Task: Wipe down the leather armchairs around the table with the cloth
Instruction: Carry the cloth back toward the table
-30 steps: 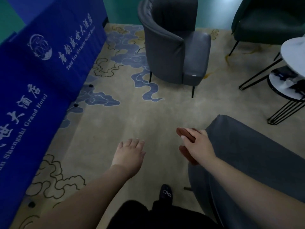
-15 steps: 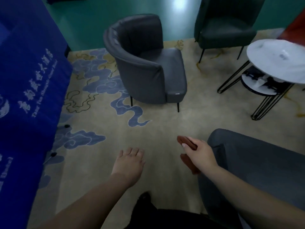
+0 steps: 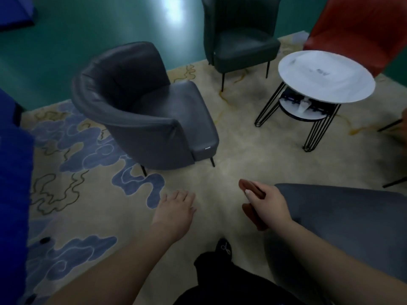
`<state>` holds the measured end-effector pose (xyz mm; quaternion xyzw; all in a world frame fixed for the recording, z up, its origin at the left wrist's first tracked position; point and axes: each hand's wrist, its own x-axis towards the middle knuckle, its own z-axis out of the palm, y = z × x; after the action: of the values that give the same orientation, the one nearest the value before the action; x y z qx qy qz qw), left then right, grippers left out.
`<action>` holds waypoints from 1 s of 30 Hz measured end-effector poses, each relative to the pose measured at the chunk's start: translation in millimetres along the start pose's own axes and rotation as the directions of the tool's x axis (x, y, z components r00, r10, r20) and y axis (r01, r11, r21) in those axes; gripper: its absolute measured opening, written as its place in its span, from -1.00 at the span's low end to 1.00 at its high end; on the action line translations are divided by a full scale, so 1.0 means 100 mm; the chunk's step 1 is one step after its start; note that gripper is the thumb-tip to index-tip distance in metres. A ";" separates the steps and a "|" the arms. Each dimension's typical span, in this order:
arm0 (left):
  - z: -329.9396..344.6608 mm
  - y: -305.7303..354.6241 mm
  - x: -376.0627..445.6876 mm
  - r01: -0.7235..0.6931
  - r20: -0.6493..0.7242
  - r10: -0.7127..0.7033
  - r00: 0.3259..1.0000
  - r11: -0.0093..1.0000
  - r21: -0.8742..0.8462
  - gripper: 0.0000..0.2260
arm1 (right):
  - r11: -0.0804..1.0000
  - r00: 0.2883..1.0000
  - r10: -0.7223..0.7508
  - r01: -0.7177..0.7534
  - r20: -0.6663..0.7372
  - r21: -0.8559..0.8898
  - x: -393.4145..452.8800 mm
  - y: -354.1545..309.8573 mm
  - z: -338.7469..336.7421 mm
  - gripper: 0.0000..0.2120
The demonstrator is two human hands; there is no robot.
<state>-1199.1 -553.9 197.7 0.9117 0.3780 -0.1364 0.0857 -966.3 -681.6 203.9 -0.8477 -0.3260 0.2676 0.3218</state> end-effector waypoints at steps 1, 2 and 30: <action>-0.05 -0.03 0.16 -0.002 0.003 0.002 1.000 1.000 0.016 -0.56 | 1.000 1.000 0.016 -0.016 0.000 0.002 0.15 -0.02 -0.04 -0.62; -0.10 -0.05 0.32 -0.006 0.012 0.006 1.000 1.000 0.024 -0.57 | 0.999 0.999 0.036 -0.036 -0.005 0.009 0.30 -0.04 -0.08 -0.61; -1.54 -0.25 4.42 -0.462 0.109 0.449 0.887 0.868 0.183 -0.54 | 0.926 0.837 0.372 -0.302 -0.402 0.227 3.19 -0.69 -0.49 -0.56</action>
<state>-889.4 -202.5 204.4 0.9742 0.1333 -0.1789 0.0335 -754.5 -428.5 208.0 -0.9024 -0.0689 0.1472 0.3990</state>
